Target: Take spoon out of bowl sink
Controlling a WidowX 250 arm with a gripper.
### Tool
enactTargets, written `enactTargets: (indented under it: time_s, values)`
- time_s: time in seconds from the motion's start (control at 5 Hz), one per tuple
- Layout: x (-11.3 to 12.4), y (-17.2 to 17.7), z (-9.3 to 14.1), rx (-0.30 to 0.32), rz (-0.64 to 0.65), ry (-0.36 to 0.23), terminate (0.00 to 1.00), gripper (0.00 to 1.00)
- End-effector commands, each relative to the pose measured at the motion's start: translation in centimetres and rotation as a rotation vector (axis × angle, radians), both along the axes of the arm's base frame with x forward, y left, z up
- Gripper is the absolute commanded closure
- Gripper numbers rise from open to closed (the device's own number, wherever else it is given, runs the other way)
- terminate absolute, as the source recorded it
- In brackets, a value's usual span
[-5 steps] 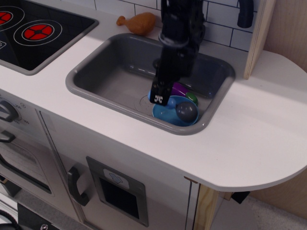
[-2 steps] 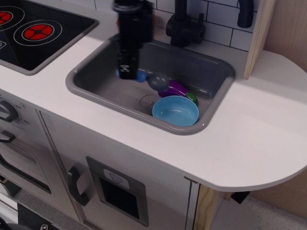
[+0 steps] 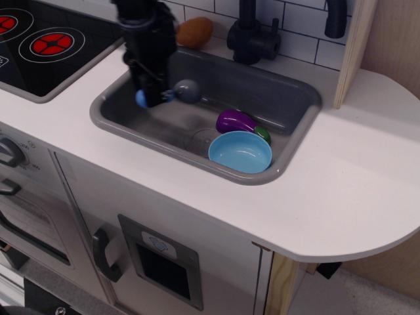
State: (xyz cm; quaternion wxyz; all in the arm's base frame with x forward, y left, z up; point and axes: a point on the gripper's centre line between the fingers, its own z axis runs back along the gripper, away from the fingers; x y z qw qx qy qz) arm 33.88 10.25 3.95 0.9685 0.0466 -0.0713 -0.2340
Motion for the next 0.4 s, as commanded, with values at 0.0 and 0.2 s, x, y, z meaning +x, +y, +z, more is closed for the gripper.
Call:
enactTargets:
  time_s: [0.0,0.2]
  values:
    - [0.8,-1.0,-1.3,0.036,0.143,0.005,0.00,1.00]
    - [0.9,-1.0,-2.7,0.077,0.163,0.023,0.00,1.00]
